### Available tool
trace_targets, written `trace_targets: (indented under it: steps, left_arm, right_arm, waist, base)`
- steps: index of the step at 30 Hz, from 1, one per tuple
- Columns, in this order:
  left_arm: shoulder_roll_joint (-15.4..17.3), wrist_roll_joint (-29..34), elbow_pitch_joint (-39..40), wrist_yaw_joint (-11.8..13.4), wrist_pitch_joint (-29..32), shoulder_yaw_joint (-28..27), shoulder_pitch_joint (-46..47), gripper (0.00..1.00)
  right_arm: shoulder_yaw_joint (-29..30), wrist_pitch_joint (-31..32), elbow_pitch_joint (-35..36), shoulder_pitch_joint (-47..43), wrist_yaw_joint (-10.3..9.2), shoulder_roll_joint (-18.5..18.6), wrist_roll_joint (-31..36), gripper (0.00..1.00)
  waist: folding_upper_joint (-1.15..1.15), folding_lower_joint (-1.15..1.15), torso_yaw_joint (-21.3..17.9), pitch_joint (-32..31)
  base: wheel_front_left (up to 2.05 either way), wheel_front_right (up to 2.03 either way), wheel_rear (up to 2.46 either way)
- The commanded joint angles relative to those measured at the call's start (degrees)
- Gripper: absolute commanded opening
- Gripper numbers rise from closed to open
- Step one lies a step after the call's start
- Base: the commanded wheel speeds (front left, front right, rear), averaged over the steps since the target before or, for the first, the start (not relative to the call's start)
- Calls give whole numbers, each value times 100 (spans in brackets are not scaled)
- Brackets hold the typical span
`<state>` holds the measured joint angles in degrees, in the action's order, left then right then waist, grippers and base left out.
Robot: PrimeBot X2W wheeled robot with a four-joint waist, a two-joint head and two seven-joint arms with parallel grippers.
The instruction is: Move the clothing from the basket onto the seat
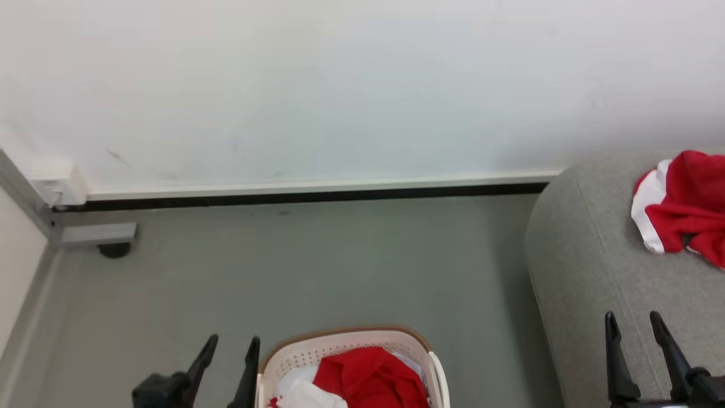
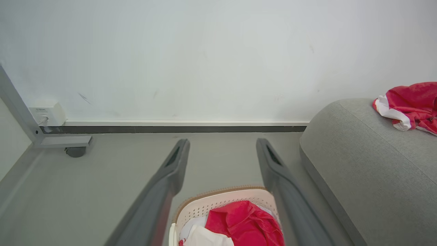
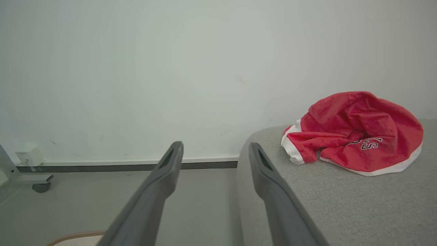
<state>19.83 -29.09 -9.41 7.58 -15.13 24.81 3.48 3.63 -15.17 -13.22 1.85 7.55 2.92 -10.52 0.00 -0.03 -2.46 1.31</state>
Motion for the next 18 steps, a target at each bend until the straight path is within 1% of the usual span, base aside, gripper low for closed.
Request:
trace_targets:
  steps: [1, 4, 7, 10, 18]
  left_arm:
    - [-32, 105, -10, -32, -2, -60, -97, 100]
    - [-206, 341, -45, -201, -2, -334, -428, 100]
    - [-369, 624, -78, -356, -2, -598, -672, 100]
    - [-533, 820, -107, -497, -3, -883, -890, 100]
    - [-859, 1285, -146, -850, -3, -1461, -1104, 100]
  right_arm:
    - [1, 4, -11, -97, -13, 10, 19, 100]
    - [-78, 4, -89, -313, -13, 4, -175, 100]
    - [-219, 3, -187, -460, -12, 4, -102, 100]
    - [-346, 2, -274, -534, -12, 5, -204, 100]
    - [-495, 3, -332, -502, -13, 3, -286, 100]
  waist:
    - [0, 3, 175, -189]
    - [0, 3, 226, -283]
    - [0, 3, 219, -375]
    - [0, 3, 185, -438]
    - [0, 3, 145, -510]
  base:
    - [0, 0, 0]
    - [0, 0, 0]
    - [0, 0, 0]
    - [0, 0, 0]
    - [0, 0, 0]
